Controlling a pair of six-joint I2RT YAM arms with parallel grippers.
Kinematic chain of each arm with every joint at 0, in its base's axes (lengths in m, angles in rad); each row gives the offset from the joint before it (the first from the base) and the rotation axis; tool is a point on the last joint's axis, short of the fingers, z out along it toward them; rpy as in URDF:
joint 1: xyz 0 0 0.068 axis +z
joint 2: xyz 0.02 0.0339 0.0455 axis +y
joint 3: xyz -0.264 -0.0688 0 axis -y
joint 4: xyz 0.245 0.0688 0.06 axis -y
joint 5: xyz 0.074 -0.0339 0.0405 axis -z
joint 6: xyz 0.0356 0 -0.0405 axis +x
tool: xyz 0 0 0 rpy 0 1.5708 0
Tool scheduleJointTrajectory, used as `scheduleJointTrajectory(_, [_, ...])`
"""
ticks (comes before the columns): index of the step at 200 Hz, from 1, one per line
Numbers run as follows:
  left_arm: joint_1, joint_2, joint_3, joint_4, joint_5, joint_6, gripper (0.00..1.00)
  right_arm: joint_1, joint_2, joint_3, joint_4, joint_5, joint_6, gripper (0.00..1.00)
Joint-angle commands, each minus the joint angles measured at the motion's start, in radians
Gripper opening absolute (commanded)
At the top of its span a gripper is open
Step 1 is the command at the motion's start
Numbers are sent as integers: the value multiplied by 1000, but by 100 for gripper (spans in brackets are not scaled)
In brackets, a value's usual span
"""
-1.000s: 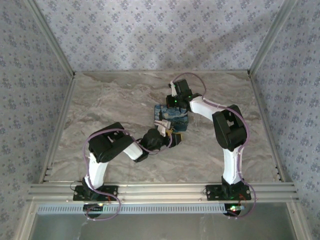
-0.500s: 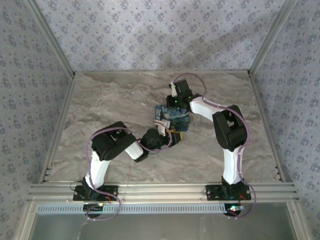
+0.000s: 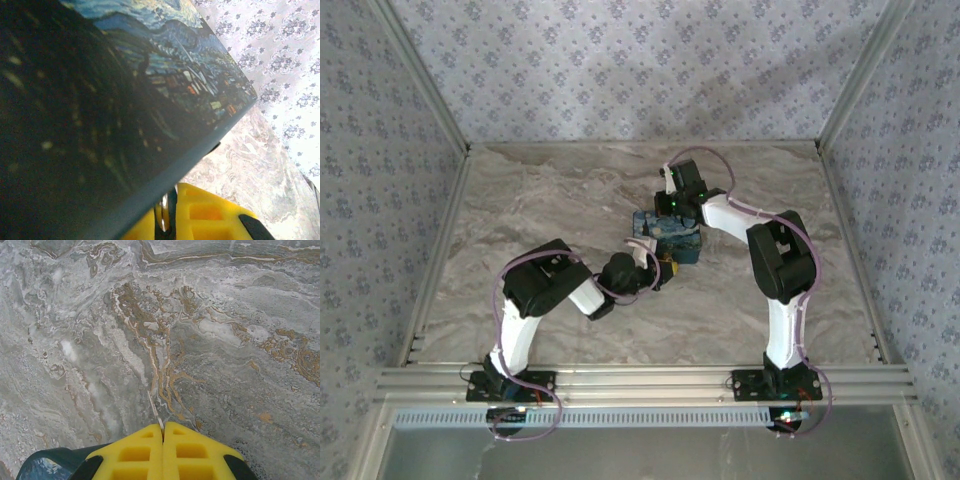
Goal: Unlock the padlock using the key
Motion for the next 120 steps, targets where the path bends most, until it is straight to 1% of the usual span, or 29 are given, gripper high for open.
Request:
scheduleJointTrajectory(1, [20,-4,9,-17,16,0,2,1,-15,-24,-82,-14,13,0])
scheduleJointTrajectory(17, [22,-10,5,-22,25,-7,0,-5,-19,-15,-88,-12,10,0])
scheduleJointTrajectory(30, [22,-15,0,-37,22,-7,0,-10,-24,-6,-93,-14,8,0])
scheduleJointTrajectory(73, [28,-50,-35,-70,-36,-8,0,-53,-72,15,-109,-12,4,0])
scheduleJointTrajectory(120, [36,-69,-51,-78,-82,-5,0,-119,-169,-43,-99,-4,21,0])
